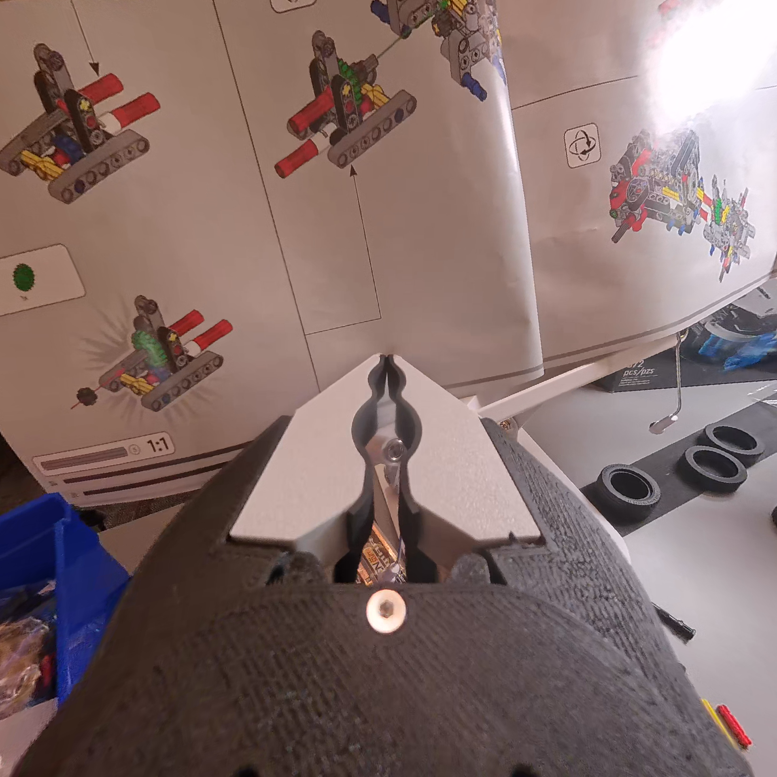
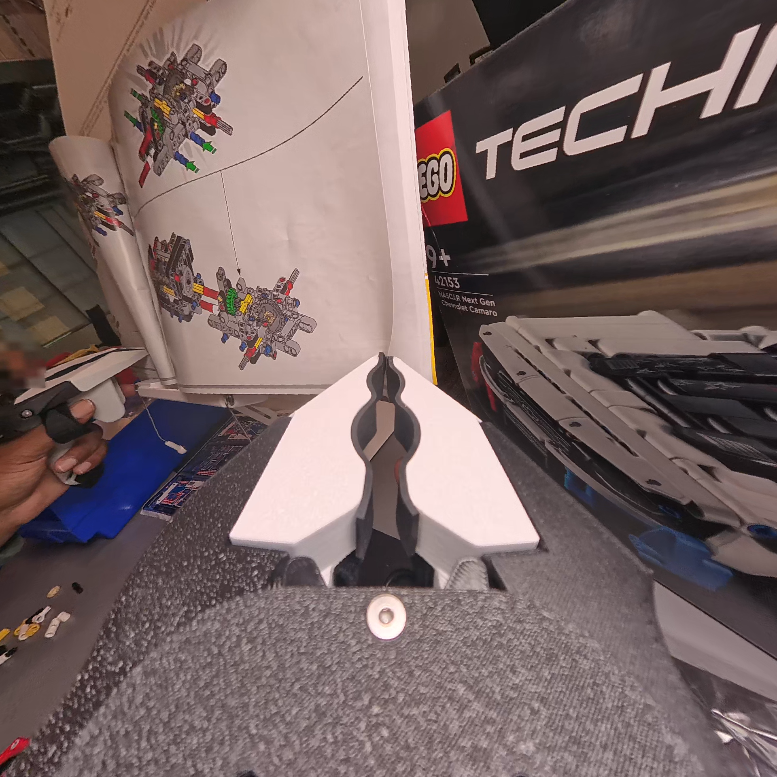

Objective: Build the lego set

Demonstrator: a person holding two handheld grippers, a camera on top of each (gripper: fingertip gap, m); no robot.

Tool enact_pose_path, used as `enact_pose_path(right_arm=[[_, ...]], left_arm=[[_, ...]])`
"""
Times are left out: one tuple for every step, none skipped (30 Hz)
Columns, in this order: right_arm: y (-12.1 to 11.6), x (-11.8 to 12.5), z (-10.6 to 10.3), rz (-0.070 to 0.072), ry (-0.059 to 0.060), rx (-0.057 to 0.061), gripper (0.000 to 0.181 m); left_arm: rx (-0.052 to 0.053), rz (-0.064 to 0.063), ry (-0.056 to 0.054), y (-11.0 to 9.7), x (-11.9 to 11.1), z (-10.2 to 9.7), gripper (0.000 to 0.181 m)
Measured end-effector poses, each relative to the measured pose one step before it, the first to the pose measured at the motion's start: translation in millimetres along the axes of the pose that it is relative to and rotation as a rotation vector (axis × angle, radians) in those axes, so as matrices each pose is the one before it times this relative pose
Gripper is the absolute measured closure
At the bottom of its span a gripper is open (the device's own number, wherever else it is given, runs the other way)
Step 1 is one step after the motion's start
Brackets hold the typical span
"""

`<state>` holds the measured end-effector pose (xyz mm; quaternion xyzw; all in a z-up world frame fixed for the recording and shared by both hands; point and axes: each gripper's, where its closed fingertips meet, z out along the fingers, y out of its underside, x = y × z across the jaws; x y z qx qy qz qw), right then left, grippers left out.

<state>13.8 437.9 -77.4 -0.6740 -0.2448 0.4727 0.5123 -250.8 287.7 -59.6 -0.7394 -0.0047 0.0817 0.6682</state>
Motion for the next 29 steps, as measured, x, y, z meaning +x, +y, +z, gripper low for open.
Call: enact_pose_path(right_arm=[[-0.55, -0.17, -0.49, -0.0016, -0.0007, 0.0015, 0.181], [-0.24, -0.29, -0.48, -0.0009, -0.0009, 0.001, 0.181], [-0.31, -0.33, -0.58, -0.0008, -0.0011, 0.0007, 0.181], [-0.27, -0.4, -0.71, -0.0021, -0.0017, 0.0014, 0.181], [-0.36, -0.5, -0.89, -0.0018, -0.0023, 0.0021, 0.181], [-0.4, -0.6, -1.01, -0.0007, -0.0033, 0.0028, 0.181], [-0.33, -0.6, -1.1, -0.0003, -0.0037, 0.0029, 0.181], [-0.2, -0.64, -1.07, -0.0002, -0.0036, 0.002, 0.181], [-0.14, -0.5, -0.95, -0.0005, -0.0036, 0.0012, 0.181], [-0.09, -0.48, -0.87, -0.0006, -0.0032, 0.0009, 0.181], [-0.09, -0.59, -0.8, -0.0014, -0.0026, 0.0001, 0.181], [-0.16, -0.54, -0.64, -0.0019, -0.002, -0.0008, 0.181], [-0.06, -0.52, -0.59, -0.0012, -0.0012, -0.0014, 0.181], [-0.21, -0.4, -0.63, -0.0006, -0.0006, -0.0013, 0.181], [-0.25, -0.51, -0.59, -0.0007, -0.0003, -0.0013, 0.181], [-0.2, -0.56, -0.76, -0.0006, 0.0004, -0.0013, 0.181], [-0.22, -0.63, -0.91, 0.0, 0.001, -0.0008, 0.181], [-0.28, -0.76, -1.02, -0.0005, 0.0016, -0.0012, 0.181], [-0.38, -0.94, -1.15, -0.0023, 0.0016, -0.0011, 0.181], [-0.54, -0.94, -1.25, -0.0043, 0.0012, -0.0005, 0.181], [-0.49, -0.93, -1.3, -0.0048, -0.0002, -0.0006, 0.181], [-0.23, -0.81, -1.08, -0.0028, -0.0012, -0.0013, 0.181], [-0.3, -0.66, -1.11, -0.0015, -0.0021, -0.0011, 0.181], [-0.29, -0.61, -0.89, -0.0017, -0.0019, -0.0012, 0.181], [-0.23, -0.34, -0.67, -0.0018, -0.0006, -0.0018, 0.181], [-0.19, -0.35, -0.4, -0.0014, 0.0004, -0.0018, 0.181], [-0.19, -0.3, -0.21, -0.0019, 0.0012, -0.0016, 0.181], [-0.05, -0.35, -0.19, -0.0023, 0.0018, -0.0014, 0.181], [-0.08, -0.23, -0.17, -0.0013, 0.0014, -0.0011, 0.181]], left_arm=[[-0.0004, 0.0022, -0.0007, 0.16, -0.16, -0.13, 0.181], [0.0, -0.0007, 0.0005, 0.14, -0.08, -0.07, 0.181], [-0.0001, -0.0014, 0.0015, 0.08, -0.11, -0.15, 0.181], [-0.0001, -0.0011, 0.0017, 0.19, -0.19, -0.13, 0.181], [0.0002, -0.0004, 0.0012, 0.12, -0.11, -0.14, 0.181], [0.0006, -0.0005, 0.001, 0.17, -0.13, -0.2, 0.181], [0.0011, -0.0016, 0.0013, 0.11, -0.12, -0.15, 0.181], [0.0008, -0.002, 0.0014, 0.17, -0.17, -0.16, 0.181], [0.0001, -0.0016, 0.0014, 0.24, -0.09, -0.13, 0.181], [0.0, -0.001, 0.0013, 0.16, -0.16, -0.24, 0.181], [-0.0001, -0.0003, 0.0011, 0.04, -0.03, -0.08, 0.181], [-0.0007, -0.0001, 0.0008, 0.12, 0.01, -0.14, 0.181], [-0.0016, -0.0001, 0.0009, 0.13, 0.04, -0.01, 0.181], [-0.0024, 0.0001, 0.001, 0.13, 0.01, -0.08, 0.181], [-0.0027, 0.0006, 0.0006, 0.07, 0.01, -0.12, 0.181], [-0.0033, 0.0015, 0.0003, 0.14, 0.03, -0.08, 0.181], [-0.0042, 0.0019, 0.0003, 0.36, 0.0, -0.13, 0.181], [-0.0051, 0.0014, 0.0005, 0.28, 0.05, -0.22, 0.181], [-0.0054, 0.0012, 0.0008, 0.33, 0.11, -0.24, 0.181], [-0.0047, 0.0023, 0.0008, 0.3, 0.14, -0.09, 0.181], [-0.003, 0.0034, 0.0004, 0.08, 0.0, -0.08, 0.181], [-0.002, 0.0034, 0.0003, 0.14, 0.01, 0.02, 0.181], [-0.0018, 0.0017, 0.0002, -0.08, -0.01, 0.02, 0.181], [-0.0018, -0.0001, -0.0001, 0.01, 0.0, 0.15, 0.181], [-0.0016, -0.0008, -0.0002, -0.02, 0.03, 0.16, 0.181], [-0.0013, -0.0009, -0.0002, -0.04, 0.03, 0.08, 0.181], [-0.0012, -0.0006, -0.0001, 0.07, -0.07, 0.01, 0.181], [-0.0013, 0.0004, 0.0002, -0.02, 0.08, -0.13, 0.181], [-0.0018, 0.0018, 0.0003, 0.03, 0.0, -0.07, 0.181]])
